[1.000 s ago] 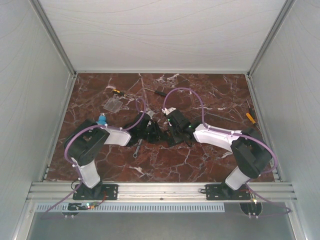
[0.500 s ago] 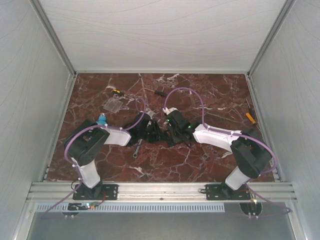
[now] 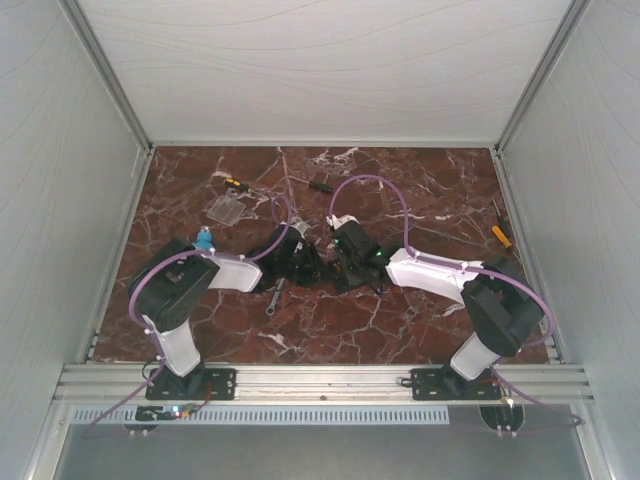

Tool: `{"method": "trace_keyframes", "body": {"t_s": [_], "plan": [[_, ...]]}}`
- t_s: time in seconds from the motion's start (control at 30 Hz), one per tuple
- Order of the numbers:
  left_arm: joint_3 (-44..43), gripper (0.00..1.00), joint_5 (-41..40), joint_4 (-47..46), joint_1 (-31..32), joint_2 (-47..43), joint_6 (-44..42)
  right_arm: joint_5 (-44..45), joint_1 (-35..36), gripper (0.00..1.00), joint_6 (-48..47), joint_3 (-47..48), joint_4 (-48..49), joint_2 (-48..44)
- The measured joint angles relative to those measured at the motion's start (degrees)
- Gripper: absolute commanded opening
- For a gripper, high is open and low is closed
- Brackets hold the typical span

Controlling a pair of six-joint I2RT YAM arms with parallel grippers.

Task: Snap on the fuse box
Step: Install the fuse at the fuse box base.

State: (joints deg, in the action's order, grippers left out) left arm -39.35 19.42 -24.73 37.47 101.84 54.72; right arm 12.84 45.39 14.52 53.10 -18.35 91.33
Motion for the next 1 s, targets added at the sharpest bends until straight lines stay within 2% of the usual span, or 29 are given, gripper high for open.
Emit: {"method": "trace_keyframes", "body": {"t_s": [0.23, 0.5, 0.57, 0.7, 1.0], "plan": [[0.0, 0.26, 0.0, 0.0, 0.0, 0.0, 0.0, 0.8, 0.0, 0.12, 0.0, 0.0, -0.6, -0.2], [0.0, 0.26, 0.0, 0.0, 0.0, 0.0, 0.0, -0.2, 0.0, 0.12, 0.0, 0.0, -1.1, -0.2], [0.0, 0.26, 0.0, 0.0, 0.0, 0.0, 0.0, -0.3, 0.0, 0.13, 0.0, 0.0, -1.6, -0.2], [0.0, 0.26, 0.0, 0.0, 0.0, 0.0, 0.0, -0.5, 0.0, 0.22, 0.0, 0.2, -2.6, -0.2], [0.0, 0.26, 0.0, 0.0, 0.0, 0.0, 0.0, -0.9, -0.3, 0.23, -0.1, 4.2, -6.0, -0.4]]}}
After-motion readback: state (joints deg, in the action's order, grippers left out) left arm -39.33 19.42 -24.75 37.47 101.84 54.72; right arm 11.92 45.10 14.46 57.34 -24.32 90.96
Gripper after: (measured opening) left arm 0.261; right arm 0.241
